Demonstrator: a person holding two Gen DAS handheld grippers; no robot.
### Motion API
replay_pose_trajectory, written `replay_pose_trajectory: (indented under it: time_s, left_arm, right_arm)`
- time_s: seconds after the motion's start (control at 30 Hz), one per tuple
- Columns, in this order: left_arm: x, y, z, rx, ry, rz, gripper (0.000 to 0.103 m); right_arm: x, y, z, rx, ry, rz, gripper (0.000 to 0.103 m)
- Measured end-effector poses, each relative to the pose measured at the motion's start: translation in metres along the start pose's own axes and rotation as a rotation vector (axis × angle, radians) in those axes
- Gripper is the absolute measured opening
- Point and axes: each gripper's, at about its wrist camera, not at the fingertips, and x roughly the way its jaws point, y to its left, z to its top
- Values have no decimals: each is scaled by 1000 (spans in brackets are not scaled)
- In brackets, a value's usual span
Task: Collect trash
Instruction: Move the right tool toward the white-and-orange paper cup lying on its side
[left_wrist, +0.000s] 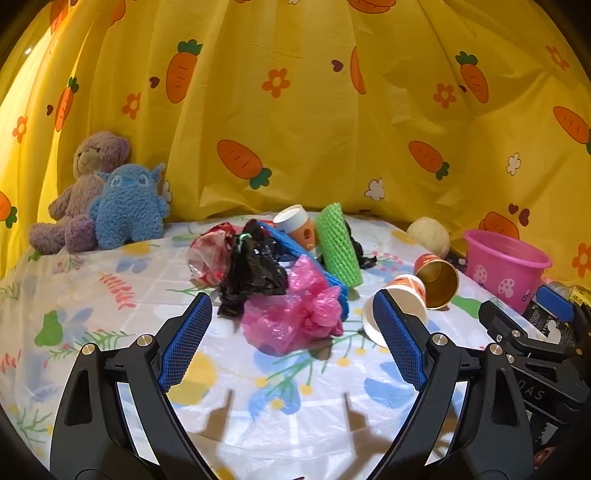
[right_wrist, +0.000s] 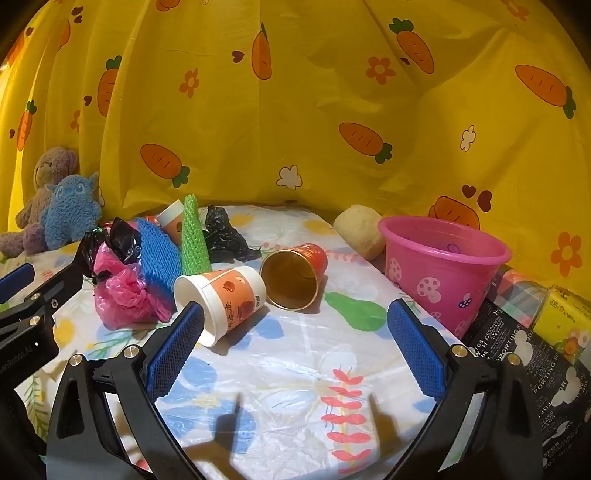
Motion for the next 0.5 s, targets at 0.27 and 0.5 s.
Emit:
replay_pose_trajectory:
  time_s: [0.27, 0.5]
  left_arm:
    - [10, 22, 2, -20, 6, 30, 87]
    - [27, 21, 0, -13, 55, -16, 86]
  right_arm:
    - [24, 26, 2, -38, 48, 66, 84]
    - [52, 42, 3, -77, 123, 80, 62]
